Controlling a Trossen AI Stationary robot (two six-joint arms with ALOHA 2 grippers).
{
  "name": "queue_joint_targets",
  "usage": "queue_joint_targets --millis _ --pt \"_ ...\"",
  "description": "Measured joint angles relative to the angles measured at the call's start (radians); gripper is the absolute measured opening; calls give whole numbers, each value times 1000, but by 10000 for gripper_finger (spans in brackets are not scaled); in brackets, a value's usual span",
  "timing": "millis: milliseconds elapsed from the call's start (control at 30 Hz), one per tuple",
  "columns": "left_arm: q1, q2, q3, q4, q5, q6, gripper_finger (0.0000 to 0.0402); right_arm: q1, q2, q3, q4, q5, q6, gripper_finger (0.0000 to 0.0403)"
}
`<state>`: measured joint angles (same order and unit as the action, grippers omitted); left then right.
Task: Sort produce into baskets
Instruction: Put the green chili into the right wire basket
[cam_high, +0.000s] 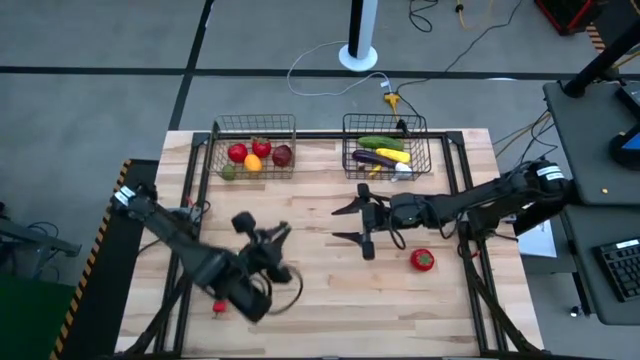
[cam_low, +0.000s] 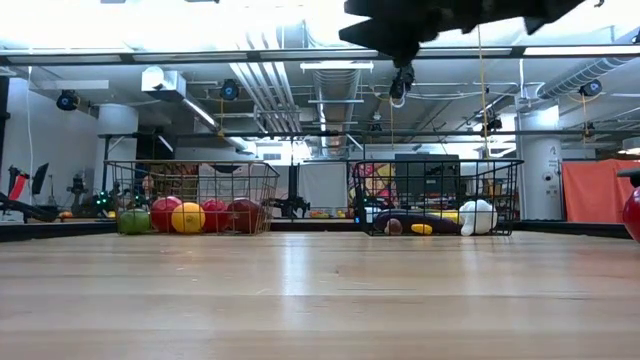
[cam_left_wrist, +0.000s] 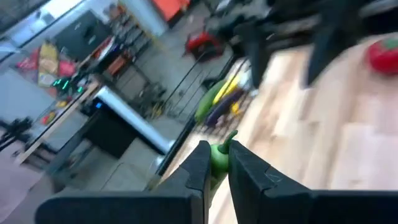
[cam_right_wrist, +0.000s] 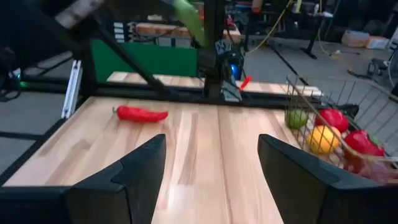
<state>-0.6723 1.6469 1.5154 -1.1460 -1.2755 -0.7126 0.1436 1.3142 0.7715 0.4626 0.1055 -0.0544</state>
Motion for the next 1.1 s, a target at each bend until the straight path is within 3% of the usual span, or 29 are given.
queue_joint_targets --millis 200,300,467,667,767,933,1100 --pt "145 -89 -3 -51 57 54 22 -2 25 29 -11 1 -9 247" --pt "248 -141 -6 -28 219 144 22 -7 25 47 -46 2 6 247" --pt "411 -204 -25 131 366 433 22 -7 23 64 -110 7 8 247" --pt "589 -303 -159 515 778 669 22 -6 1 74 -206 76 7 247" --pt "613 -357 -277 728 844 722 22 -7 -40 75 -262 133 11 247" --pt "607 -413 -539 1228 991 755 22 -7 -65 74 -291 206 44 247" --pt "584 -410 -735 1600 1035 732 22 -6 -21 73 -226 164 81 247"
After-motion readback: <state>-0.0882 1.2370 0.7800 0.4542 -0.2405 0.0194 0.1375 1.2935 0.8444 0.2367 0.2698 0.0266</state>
